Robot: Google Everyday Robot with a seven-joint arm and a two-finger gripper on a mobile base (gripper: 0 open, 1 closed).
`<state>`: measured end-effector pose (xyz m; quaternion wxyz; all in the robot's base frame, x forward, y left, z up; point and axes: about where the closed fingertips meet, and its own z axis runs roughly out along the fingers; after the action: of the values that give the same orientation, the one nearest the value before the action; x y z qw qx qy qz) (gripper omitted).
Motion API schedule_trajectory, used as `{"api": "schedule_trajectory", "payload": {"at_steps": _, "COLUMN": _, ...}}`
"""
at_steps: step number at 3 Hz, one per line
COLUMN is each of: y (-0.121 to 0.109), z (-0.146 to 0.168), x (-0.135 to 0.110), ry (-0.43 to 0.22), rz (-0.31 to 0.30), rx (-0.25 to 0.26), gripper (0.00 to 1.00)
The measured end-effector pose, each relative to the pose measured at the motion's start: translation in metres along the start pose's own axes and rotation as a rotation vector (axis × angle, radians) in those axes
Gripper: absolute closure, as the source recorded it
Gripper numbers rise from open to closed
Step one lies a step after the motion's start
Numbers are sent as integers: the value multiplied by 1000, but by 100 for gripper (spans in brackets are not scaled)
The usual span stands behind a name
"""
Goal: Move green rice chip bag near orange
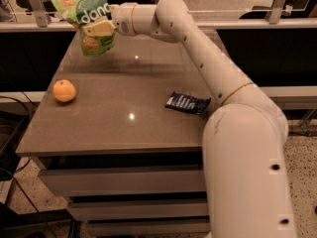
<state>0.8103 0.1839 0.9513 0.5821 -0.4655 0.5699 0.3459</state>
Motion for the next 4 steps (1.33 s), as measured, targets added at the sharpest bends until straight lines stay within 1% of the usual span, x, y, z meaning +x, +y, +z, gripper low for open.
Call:
{"api": "schedule_trajectory", "payload": {"at_steps": 1, "y": 35, "z": -17, "x": 7, "ry": -4, "rz": 11, "rx": -68, "gripper": 100}}
{"api": "schedule_trajectory", "payload": {"at_steps": 2, "y": 64, "z": -36, "x": 13, "ry": 1, "rz": 15, "rx": -134, "gripper": 100}}
{"api": "schedule_trajectory", "payload": {"at_steps": 3, "y": 88, "z": -48, "x": 15, "ry": 2, "rz": 21, "rx": -194, "gripper": 100}}
{"api": "schedule_trajectory", "payload": {"at_steps": 4, "y": 108, "z": -54, "x": 16, "ry": -6, "rz": 35, "rx": -240, "gripper": 100}}
